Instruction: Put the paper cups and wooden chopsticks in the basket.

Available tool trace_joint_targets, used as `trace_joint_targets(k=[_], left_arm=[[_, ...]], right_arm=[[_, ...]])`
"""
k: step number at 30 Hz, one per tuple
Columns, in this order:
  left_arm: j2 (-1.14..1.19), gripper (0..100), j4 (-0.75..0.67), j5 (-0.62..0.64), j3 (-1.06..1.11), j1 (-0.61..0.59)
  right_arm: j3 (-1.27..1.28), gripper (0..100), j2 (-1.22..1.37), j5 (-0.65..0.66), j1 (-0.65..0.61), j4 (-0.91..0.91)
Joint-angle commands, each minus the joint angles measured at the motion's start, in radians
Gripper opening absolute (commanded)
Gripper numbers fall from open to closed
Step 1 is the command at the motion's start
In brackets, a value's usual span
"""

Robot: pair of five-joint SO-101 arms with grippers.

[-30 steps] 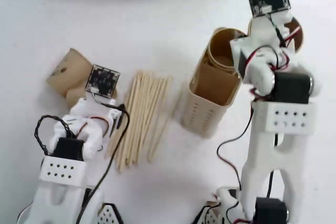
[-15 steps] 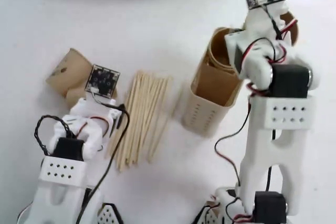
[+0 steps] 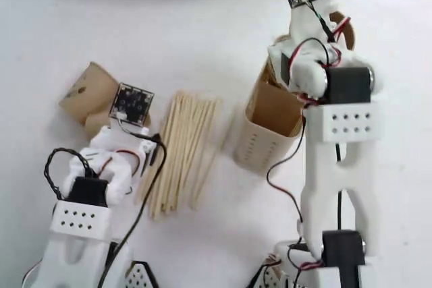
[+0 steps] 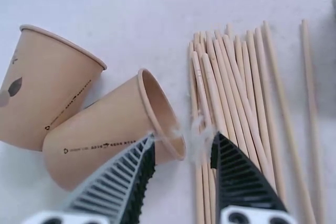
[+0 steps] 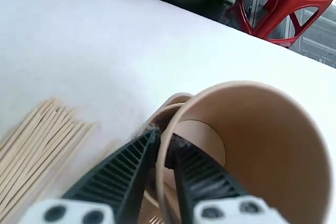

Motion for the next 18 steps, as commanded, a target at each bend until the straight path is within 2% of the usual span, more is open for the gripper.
trace_joint_targets(k=[1,4,10,12,18], left_arm=[[-0.019,18,-0.021,-0.009,-0.006,0.005],[-0.019,18,-0.021,-0.009,-0.006,0.005],[-0.019,18,-0.021,-0.009,-0.006,0.005],[-0.019,18,-0.021,-0.009,-0.006,0.005],[-0.019,18,-0.021,-0.009,-0.006,0.005]], right_arm=[[-0.038,1.9,0.025,-0.003,0.002,-0.025],[-0.04,5.1,0.033,-0.002,0.005,-0.025],[-0.046,28.5,0.012,0.002,0.002,-0.021],[-0.046,33.4,-0.012,0.002,0.002,-0.019],[-0.04,33.3,-0.13,0.0,-0.001,-0.019]])
